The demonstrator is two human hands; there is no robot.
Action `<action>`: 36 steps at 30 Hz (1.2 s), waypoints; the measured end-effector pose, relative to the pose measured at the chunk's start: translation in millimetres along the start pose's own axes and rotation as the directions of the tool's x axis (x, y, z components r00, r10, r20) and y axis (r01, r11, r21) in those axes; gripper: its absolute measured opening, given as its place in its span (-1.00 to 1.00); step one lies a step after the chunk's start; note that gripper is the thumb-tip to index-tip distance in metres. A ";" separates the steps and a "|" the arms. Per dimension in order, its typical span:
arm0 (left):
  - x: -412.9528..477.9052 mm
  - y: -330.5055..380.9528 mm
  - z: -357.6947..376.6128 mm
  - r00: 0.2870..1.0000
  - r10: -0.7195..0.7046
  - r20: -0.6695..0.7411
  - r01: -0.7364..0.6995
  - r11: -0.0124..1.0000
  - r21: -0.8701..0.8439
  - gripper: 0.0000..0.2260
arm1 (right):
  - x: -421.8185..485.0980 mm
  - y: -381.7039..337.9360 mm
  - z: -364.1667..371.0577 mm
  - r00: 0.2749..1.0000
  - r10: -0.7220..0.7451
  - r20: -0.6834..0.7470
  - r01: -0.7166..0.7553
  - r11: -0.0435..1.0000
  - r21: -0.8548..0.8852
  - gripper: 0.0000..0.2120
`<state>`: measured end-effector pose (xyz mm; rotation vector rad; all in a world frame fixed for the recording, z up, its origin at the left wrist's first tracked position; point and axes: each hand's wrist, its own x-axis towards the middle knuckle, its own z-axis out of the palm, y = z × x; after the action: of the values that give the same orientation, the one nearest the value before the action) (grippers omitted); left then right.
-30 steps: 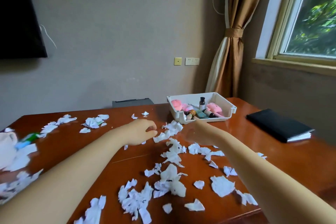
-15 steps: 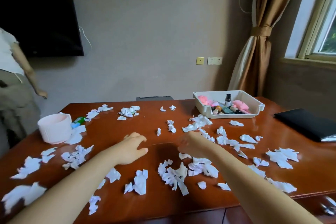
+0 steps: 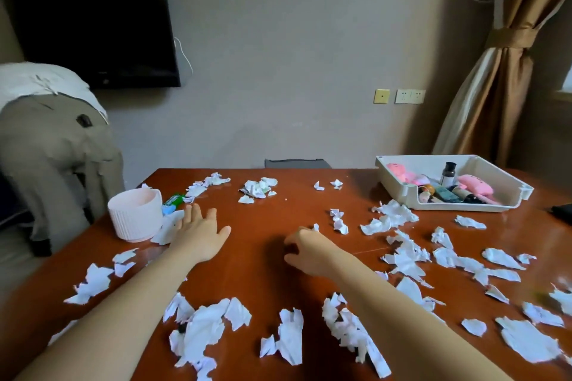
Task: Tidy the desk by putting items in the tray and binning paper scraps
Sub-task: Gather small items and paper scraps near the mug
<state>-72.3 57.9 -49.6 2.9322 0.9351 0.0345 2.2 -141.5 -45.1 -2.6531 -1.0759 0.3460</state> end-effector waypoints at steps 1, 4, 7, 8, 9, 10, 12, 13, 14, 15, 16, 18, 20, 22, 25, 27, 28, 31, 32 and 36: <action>7.8 -1.5 -0.8 1.000 -0.008 0.000 0.008 1.000 -0.003 -0.43 | 6.6 -0.8 1.1 1.000 -0.001 0.000 0.001 1.000 -0.023 -0.58; 31.1 -5.1 -2.1 0.999 -0.038 0.004 0.038 0.999 -0.002 -0.42 | 25.7 -3.7 4.2 1.000 0.003 -0.019 -0.004 0.998 -0.062 -0.57; 51.9 -5.6 -0.5 0.996 -0.085 -0.025 0.086 0.996 0.015 -0.41 | 49.9 -7.0 3.7 0.999 0.023 -0.030 -0.025 0.997 -0.074 -0.56; 58.8 -5.6 0.1 0.993 -0.112 -0.036 0.113 0.993 0.022 -0.41 | 58.8 -8.6 2.7 0.999 0.033 -0.029 -0.035 0.996 -0.077 -0.56; 65.5 -6.3 1.0 0.988 -0.145 -0.047 0.146 0.989 0.031 -0.40 | 67.9 -10.1 2.3 0.999 0.043 -0.030 -0.045 0.996 -0.078 -0.56; 72.0 -7.2 2.0 0.983 -0.175 -0.052 0.177 0.984 0.037 -0.39 | 76.6 -11.6 2.2 0.998 0.050 -0.039 -0.053 0.995 -0.081 -0.56; 83.7 -8.8 4.3 0.975 -0.217 -0.037 0.218 0.975 0.030 -0.39 | 92.6 -11.9 3.6 0.996 0.056 -0.070 -0.061 0.995 -0.077 -0.55; 89.4 -9.6 5.6 0.973 -0.229 -0.021 0.229 0.973 0.022 -0.38 | 99.7 -11.3 5.1 0.994 0.058 -0.090 -0.064 0.996 -0.065 -0.54; 94.4 -10.2 6.7 0.972 -0.235 -0.004 0.235 0.972 0.015 -0.39 | 106.3 -10.1 7.4 0.991 0.062 -0.117 -0.068 0.997 -0.047 -0.54; 98.6 -10.7 7.7 0.971 -0.237 0.009 0.237 0.971 0.016 -0.39 | 112.5 -8.5 10.6 0.986 0.070 -0.151 -0.075 0.997 -0.026 -0.53; 102.1 -10.8 8.5 0.972 -0.234 0.014 0.233 0.972 0.027 -0.39 | 118.1 -6.9 13.9 0.979 0.080 -0.190 -0.083 0.997 -0.007 -0.53; 105.5 -9.6 9.6 0.980 -0.200 0.018 0.199 0.979 0.042 -0.39 | 127.6 -4.4 19.5 0.961 0.096 -0.258 -0.096 0.995 0.015 -0.53; 104.6 -6.2 12.0 0.989 -0.143 0.036 0.143 0.990 0.009 -0.38 | 135.5 -3.1 21.5 0.949 0.098 -0.299 -0.102 0.995 0.004 -0.54; 100.8 -3.8 15.6 0.996 -0.093 -0.012 0.094 0.995 0.029 -0.38 | 142.3 -2.6 21.4 0.943 0.080 -0.323 -0.086 0.996 -0.007 -0.54; 101.4 -6.2 18.2 0.989 -0.040 -0.140 0.053 0.994 0.092 -0.40 | 152.0 -1.8 19.5 0.942 0.041 -0.332 -0.047 0.999 -0.011 -0.52; 105.3 -9.7 16.5 0.988 -0.068 -0.140 0.080 0.993 0.088 -0.40 | 156.4 -0.6 17.8 0.942 0.019 -0.335 -0.028 0.999 -0.020 -0.52; 108.4 -11.6 15.4 0.988 -0.092 -0.125 0.104 0.990 0.092 -0.40 | 158.3 -0.2 16.7 0.941 0.009 -0.338 -0.018 1.000 -0.024 -0.52; 117.3 -14.3 12.6 0.984 -0.165 -0.065 0.169 0.984 0.054 -0.42 | 165.7 1.1 14.8 0.943 -0.020 -0.331 0.013 1.000 -0.024 -0.52; 119.4 -14.2 12.9 0.983 -0.175 -0.046 0.176 0.984 0.018 -0.43 | 168.0 1.6 14.4 0.947 -0.026 -0.321 0.020 1.000 -0.023 -0.51; 122.0 -11.8 19.6 0.989 -0.127 -0.072 0.124 0.991 -0.039 -0.52 | 174.0 3.3 12.5 0.960 -0.032 -0.280 0.026 0.999 -0.026 -0.49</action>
<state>21.1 137.1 -69.7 2.8519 1.1163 0.1522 122.0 -19.2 -79.1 -2.6006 -1.0294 -0.0487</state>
